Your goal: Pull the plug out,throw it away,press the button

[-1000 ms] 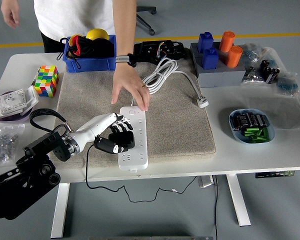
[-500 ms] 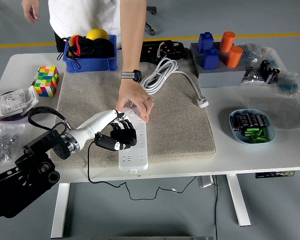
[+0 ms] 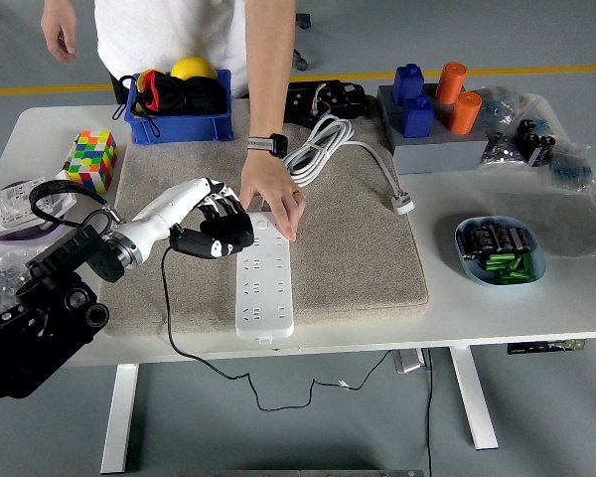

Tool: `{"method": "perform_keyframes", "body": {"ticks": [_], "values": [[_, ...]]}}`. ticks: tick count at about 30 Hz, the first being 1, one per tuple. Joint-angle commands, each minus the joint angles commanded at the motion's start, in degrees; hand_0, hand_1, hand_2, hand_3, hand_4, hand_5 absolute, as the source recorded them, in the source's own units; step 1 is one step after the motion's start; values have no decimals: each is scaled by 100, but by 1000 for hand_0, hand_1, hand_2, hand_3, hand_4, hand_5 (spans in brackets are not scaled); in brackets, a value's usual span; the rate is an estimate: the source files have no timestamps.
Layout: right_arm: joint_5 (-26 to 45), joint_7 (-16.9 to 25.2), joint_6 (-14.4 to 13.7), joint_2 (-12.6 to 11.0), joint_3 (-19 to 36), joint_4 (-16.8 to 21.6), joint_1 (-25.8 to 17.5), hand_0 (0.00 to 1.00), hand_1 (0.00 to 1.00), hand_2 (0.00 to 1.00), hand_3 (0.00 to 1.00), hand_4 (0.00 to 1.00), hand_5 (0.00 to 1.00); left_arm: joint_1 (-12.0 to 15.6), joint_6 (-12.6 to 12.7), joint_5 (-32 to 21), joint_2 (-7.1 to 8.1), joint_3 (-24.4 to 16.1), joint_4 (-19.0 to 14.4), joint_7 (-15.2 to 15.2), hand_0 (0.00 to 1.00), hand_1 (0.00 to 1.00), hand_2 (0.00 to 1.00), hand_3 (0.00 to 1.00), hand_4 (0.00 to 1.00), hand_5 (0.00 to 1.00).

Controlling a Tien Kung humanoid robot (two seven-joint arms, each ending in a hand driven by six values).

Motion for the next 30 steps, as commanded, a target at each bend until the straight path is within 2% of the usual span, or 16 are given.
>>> {"method": "perform_keyframes", "body": {"ticks": [4,7,8,11,13,14,19,20,25,26,30], "values": [[10,3,-11,-11,-23,0,8,741,661,644,612,661,471,-162,7,-119,-74,-6,582,-55,553,336,362,573,708,2],[5,-2,-18,-17,-33,0,10,741,661,644,612,661,471,-219,2,-163,-123,47,839,-64,553,336,362,573,708,2],[12,3,-19,-18,-38,0,8,741,660,645,613,662,471,-234,2,-198,-138,67,912,-70,597,405,432,595,719,2],[8,-1,-21,-19,-49,0,5,741,660,645,613,662,471,-261,0,-225,-185,102,1110,-66,597,405,432,595,719,2],[5,-5,-23,-21,-53,0,-3,741,660,645,613,662,471,-274,-9,-257,-199,119,1190,-68,597,405,432,595,719,2],[-1,-12,-23,-23,-53,0,-7,741,661,645,613,661,472,-278,-10,-249,-203,126,1217,-65,623,496,487,604,731,2],[-8,-16,-31,-27,-45,0,-20,741,661,645,613,661,472,-296,21,-244,-210,153,1294,-103,623,496,487,604,731,2],[-7,-16,-31,-25,-43,0,-21,741,661,645,613,661,472,-297,16,-235,-213,153,1305,-101,707,686,638,727,837,2],[3,-3,-29,-13,-32,0,-25,741,661,645,613,661,472,-289,-1,-201,-226,135,1337,-77,707,686,638,727,837,2],[5,-1,-29,-11,-28,0,-26,741,660,645,613,662,472,-290,6,-204,-229,127,1344,-81,771,828,788,832,922,2],[5,5,-28,-3,-12,0,-38,741,660,645,613,662,472,-279,21,-215,-232,56,1354,-120,771,828,788,832,922,2]]}}
